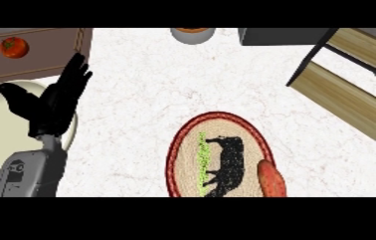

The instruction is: Pick the bell pepper from the placemat and place it in the tiered shelf

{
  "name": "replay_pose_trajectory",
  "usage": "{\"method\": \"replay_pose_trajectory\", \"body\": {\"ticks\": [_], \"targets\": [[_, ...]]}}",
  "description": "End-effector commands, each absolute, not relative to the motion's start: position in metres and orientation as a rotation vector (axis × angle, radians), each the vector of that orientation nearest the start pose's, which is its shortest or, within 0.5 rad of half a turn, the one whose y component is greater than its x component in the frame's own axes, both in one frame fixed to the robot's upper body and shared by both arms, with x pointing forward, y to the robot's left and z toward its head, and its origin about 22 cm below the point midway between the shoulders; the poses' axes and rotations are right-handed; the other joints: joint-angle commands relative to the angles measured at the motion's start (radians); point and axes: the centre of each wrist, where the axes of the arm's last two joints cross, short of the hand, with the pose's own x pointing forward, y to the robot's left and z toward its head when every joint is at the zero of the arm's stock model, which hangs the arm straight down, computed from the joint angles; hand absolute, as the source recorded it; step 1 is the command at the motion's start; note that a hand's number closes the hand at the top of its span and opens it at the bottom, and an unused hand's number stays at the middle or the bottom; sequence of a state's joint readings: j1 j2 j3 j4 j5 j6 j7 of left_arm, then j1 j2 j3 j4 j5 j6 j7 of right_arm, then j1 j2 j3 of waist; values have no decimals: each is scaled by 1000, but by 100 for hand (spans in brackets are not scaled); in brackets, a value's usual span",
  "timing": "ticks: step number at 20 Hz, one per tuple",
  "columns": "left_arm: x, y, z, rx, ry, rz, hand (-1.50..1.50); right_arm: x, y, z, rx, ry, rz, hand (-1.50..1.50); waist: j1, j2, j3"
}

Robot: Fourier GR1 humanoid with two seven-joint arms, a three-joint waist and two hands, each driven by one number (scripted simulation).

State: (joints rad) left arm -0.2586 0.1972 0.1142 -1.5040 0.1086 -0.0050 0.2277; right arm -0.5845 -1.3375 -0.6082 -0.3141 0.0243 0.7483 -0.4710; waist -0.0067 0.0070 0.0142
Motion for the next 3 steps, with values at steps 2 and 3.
{"method": "replay_pose_trajectory", "body": {"ticks": [2, 3], "targets": [[299, 282, 64, 98, -1523, -11, 0, 170, -641, 286, -396, -1859, 330, -150, -16, -4, 2], [297, 284, 68, 93, -1537, -22, 0, 170, -640, 288, -410, -1855, 344, -150, -4, -5, 2]]}}
